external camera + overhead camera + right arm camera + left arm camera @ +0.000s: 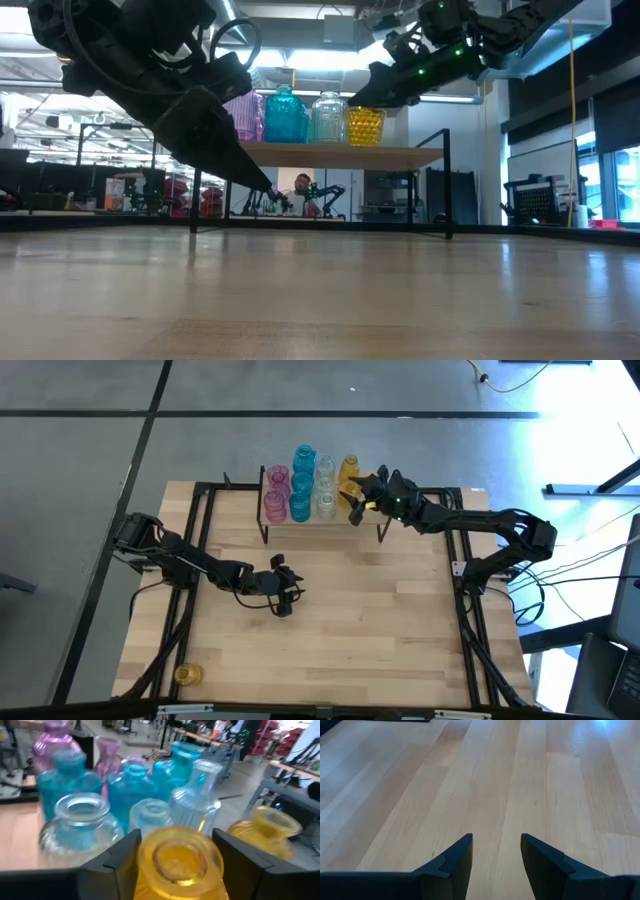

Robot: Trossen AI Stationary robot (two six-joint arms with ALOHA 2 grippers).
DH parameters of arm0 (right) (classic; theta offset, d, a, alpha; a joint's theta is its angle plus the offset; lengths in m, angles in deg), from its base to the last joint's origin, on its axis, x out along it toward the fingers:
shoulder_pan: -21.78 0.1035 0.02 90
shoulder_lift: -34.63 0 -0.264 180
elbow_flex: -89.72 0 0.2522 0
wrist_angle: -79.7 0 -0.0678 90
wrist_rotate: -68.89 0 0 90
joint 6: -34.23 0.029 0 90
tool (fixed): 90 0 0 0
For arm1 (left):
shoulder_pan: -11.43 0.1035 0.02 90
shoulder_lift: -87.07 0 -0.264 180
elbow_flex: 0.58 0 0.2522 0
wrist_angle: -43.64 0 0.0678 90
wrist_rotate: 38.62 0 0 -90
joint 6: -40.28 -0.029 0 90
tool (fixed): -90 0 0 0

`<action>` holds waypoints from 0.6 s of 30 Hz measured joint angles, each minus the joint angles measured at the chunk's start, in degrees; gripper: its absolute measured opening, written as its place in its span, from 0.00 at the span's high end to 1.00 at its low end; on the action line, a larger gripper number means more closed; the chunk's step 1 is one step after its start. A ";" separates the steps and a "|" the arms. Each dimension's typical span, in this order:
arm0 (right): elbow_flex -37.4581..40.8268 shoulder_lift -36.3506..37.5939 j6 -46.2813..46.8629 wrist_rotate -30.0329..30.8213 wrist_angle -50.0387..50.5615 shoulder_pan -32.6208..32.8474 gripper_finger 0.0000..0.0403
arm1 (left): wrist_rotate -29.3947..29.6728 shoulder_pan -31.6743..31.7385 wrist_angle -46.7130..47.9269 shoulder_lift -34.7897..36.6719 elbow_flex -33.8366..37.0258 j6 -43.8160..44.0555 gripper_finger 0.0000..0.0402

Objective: Sort vases onto shelf
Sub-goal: Put the top yellow flower vase on the shelf aligned with the other yellow flower vase

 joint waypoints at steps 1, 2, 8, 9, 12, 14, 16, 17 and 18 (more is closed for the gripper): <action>-0.01 0.01 -0.02 0.19 -0.40 -0.01 0.43 | 0.00 0.00 0.00 0.00 0.00 0.00 0.60; -0.02 0.04 -0.03 0.22 -0.56 -0.01 0.40 | 0.02 0.00 0.00 0.00 0.00 0.00 0.60; -0.02 0.04 -2.64 0.18 -1.91 0.01 0.31 | 0.00 0.00 0.02 0.00 0.00 0.00 0.60; -0.04 0.09 -3.08 0.18 -1.97 0.07 0.31 | 0.00 0.00 0.01 0.00 0.00 0.00 0.60; -0.84 1.17 -3.63 -0.15 -0.69 0.10 0.30 | 0.00 0.00 0.19 0.00 0.00 0.00 0.60; -1.71 3.08 -3.87 -0.20 1.66 0.85 0.29 | 0.00 0.00 0.35 0.00 0.00 0.00 0.60; -2.42 5.77 -4.59 0.71 6.19 1.85 0.29 | -0.02 0.00 0.35 0.00 0.00 0.00 0.60; -2.49 7.31 -4.81 0.69 9.02 2.59 0.29 | -0.02 0.00 0.35 0.00 0.00 0.00 0.60; -2.54 8.78 -5.04 0.55 11.85 3.50 0.29 | -0.02 0.00 0.35 0.01 0.00 0.00 0.60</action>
